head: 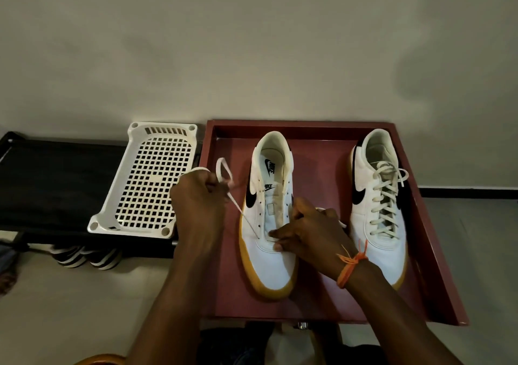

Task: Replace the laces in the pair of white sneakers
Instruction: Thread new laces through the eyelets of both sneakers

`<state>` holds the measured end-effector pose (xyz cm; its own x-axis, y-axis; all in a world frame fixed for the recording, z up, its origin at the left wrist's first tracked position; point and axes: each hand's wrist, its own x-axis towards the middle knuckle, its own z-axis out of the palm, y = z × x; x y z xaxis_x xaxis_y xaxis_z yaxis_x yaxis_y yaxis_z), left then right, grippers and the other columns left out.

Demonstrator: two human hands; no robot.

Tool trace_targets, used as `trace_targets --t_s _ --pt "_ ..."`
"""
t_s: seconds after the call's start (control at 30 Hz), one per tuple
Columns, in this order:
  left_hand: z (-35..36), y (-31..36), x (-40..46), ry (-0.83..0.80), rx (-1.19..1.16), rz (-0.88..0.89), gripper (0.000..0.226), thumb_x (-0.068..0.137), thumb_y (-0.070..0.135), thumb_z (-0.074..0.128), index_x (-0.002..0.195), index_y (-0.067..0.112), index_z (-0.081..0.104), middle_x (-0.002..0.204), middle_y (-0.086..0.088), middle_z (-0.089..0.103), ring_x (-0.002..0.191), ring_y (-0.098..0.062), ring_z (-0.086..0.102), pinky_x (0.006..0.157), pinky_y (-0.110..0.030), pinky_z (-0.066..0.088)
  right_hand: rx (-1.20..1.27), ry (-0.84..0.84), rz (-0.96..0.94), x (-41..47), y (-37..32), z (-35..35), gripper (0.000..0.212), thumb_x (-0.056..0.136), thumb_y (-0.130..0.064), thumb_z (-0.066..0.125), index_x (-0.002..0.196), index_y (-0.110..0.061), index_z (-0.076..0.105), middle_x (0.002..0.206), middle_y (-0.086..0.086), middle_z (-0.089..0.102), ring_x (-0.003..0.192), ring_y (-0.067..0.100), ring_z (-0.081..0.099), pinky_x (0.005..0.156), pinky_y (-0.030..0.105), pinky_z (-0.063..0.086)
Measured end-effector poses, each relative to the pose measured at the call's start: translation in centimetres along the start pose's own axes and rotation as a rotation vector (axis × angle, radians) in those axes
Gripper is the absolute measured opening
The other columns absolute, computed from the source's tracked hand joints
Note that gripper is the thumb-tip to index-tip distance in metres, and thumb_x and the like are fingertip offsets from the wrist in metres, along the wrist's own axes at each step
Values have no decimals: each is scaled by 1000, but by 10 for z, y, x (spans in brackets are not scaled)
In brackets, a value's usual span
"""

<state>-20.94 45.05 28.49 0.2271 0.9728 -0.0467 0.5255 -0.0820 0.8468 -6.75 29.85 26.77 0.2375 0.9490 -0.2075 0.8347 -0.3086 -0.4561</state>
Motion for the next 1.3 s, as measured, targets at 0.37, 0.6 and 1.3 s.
trace_targets --t_s 0.37,0.6,1.3 --pt "23 33 -28 -445 13 234 9 91 25 69 97 18 70 90 7 69 62 -5 64 55 -16 48 393 -49 -51 1 3 -6 27 79 -41 77 65 -20 67 80 -5 54 68 8 53 65 26 45" --pt "28 32 -35 -883 -100 214 16 94 28 66 94 15 75 80 4 73 45 -15 58 48 -18 44 966 38 52 -17 41 -56 36 87 -31 66 77 4 67 70 3 63 71 17 59 72 28 48" --pt "24 19 -28 -89 299 376 16 89 26 69 101 15 68 102 2 65 89 -13 62 72 -29 48 1086 136 37 -20 48 -52 24 87 -28 64 78 -7 69 73 -3 67 74 3 60 74 13 45"
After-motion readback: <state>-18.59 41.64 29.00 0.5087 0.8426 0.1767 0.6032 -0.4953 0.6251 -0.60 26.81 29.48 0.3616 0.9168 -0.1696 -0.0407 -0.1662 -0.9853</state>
